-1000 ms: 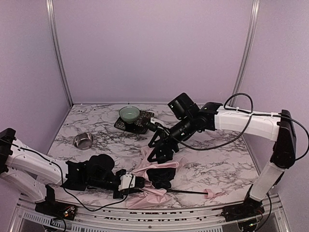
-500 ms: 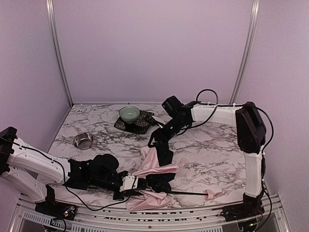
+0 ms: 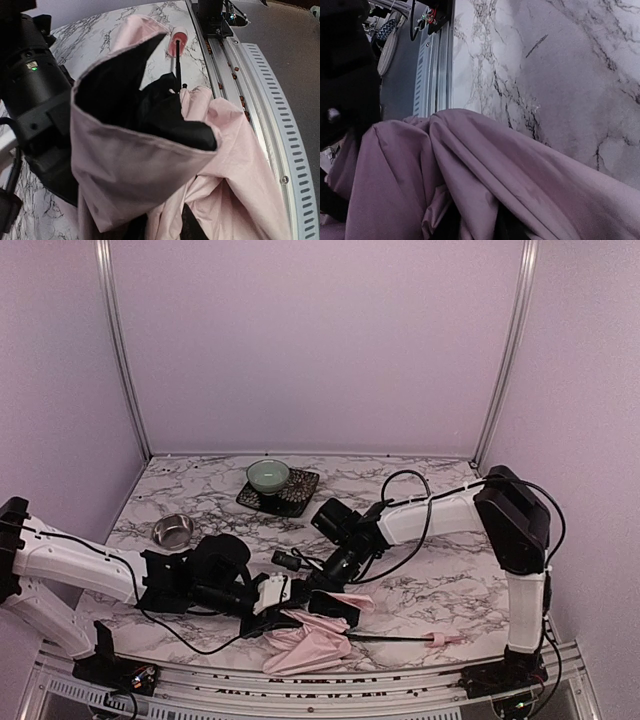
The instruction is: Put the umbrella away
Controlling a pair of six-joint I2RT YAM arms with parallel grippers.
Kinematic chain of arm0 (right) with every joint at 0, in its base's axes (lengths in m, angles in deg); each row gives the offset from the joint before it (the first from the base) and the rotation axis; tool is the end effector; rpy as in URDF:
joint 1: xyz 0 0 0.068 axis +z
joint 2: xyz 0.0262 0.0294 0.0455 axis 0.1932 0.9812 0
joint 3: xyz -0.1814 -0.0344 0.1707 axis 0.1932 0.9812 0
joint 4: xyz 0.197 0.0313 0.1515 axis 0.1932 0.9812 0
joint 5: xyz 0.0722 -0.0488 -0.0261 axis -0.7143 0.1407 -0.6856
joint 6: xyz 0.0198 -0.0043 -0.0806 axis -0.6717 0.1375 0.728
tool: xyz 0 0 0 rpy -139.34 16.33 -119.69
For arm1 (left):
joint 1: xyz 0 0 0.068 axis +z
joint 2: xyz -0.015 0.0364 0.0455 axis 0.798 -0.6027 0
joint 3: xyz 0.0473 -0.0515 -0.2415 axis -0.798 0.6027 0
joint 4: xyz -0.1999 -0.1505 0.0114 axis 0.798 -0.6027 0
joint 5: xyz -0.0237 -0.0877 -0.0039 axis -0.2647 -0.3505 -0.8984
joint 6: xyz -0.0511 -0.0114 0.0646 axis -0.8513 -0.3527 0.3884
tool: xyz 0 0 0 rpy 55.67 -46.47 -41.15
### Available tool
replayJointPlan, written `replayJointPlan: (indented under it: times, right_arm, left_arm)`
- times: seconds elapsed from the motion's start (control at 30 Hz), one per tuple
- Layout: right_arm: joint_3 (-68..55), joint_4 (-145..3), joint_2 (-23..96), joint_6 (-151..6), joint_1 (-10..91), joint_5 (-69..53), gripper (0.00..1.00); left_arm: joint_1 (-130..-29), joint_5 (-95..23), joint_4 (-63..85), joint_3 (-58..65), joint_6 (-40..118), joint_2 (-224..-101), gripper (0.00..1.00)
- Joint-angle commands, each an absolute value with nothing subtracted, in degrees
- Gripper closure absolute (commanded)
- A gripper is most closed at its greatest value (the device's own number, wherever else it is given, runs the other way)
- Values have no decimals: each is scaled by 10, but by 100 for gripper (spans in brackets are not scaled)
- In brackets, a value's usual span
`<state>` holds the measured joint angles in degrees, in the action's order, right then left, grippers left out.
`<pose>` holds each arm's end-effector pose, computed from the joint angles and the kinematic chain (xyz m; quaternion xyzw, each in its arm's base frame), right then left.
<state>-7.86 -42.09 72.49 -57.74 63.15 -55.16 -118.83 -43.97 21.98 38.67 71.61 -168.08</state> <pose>0.1930 0.3434 0.1157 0.5068 -0.7157 -0.4800 0.0227 0.1105 -0.2963 0.1603 0.6406 0.5794 -0.3008 0.4042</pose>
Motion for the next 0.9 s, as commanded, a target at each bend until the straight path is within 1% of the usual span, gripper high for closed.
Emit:
replayJointPlan:
  times: [0.0, 0.17, 0.2, 0.27, 0.3, 0.37, 0.47, 0.53, 0.6, 0.67, 0.7, 0.73, 0.8, 0.87]
  right_arm:
    - [-60, -474, 758, -573, 621, -625, 78]
    - [-90, -456, 775, -572, 587, -601, 70]
    - [-97, -451, 770, -573, 574, -591, 66]
    - [-109, -445, 749, -582, 557, -561, 61]
    - [-112, -445, 736, -590, 552, -542, 57]
    - [-115, -444, 701, -614, 537, -482, 49]
    - [-115, -422, 635, -649, 523, -345, 33]
    - [-107, -409, 594, -676, 515, -272, 25]
    - [-87, -397, 556, -704, 508, -202, 21]
    - [-63, -377, 524, -730, 504, -132, 19]
    - [-47, -369, 512, -738, 503, -107, 20]
    - [-34, -354, 506, -750, 503, -91, 23]
    - [-24, -310, 511, -776, 503, -57, 32]
    - [-19, -270, 525, -801, 510, -43, 37]
  left_arm:
    - [-1153, -478, 221, 343, 669, -1689, 80]
    - [-1130, -528, 137, 292, 652, -1731, 81]
    - [-1128, -536, 120, 286, 653, -1737, 81]
    - [-1127, -539, 95, 284, 661, -1743, 82]
    - [-1127, -539, 87, 285, 664, -1744, 83]
    - [-1127, -538, 74, 288, 671, -1745, 83]
    - [-1128, -534, 57, 291, 679, -1742, 83]
    - [-1129, -525, 56, 297, 686, -1736, 83]
    - [-1132, -517, 56, 301, 695, -1732, 83]
    - [-1132, -516, 56, 301, 699, -1730, 83]
    - [-1134, -516, 56, 301, 699, -1729, 83]
    - [-1134, -515, 55, 302, 700, -1729, 83]
    - [-1137, -510, 53, 301, 703, -1727, 83]
    - [-1139, -505, 52, 301, 703, -1725, 83]
